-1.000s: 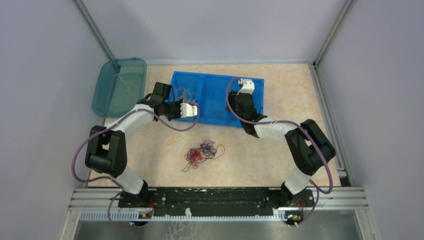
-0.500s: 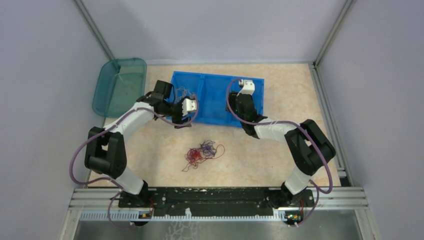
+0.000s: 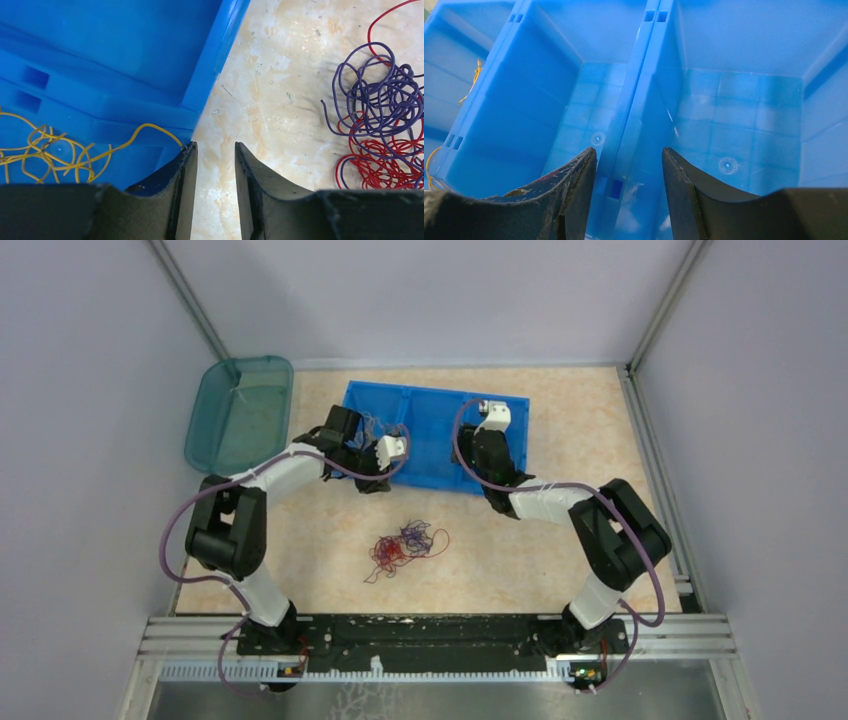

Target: Untangle the cables

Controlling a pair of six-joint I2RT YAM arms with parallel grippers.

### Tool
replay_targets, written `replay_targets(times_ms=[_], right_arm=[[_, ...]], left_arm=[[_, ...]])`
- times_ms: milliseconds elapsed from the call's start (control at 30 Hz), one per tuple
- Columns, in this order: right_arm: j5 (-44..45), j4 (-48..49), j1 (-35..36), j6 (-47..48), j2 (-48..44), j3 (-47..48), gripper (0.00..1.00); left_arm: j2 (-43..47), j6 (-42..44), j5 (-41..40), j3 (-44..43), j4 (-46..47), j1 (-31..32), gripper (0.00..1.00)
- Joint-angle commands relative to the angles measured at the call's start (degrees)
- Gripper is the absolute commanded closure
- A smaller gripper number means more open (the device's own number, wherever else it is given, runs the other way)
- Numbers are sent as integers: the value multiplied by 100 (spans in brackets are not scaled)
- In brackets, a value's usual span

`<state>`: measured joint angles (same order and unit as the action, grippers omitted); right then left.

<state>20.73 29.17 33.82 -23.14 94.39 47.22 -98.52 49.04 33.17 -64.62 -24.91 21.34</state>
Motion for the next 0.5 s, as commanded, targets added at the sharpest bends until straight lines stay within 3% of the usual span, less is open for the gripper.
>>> replay_targets(times_ms=[0,67,467], right_arm=[[72,112,-40,28,-172,-77,49],[71,115,-40,29,-169,-89,49],[80,154,-42,5,-249,-138,50]], left_arm=[[56,-164,231,-270,160,-108,60],[90,-214,340,-298,115,-158,61],[44,-374,-35,-149,424,-192,93]])
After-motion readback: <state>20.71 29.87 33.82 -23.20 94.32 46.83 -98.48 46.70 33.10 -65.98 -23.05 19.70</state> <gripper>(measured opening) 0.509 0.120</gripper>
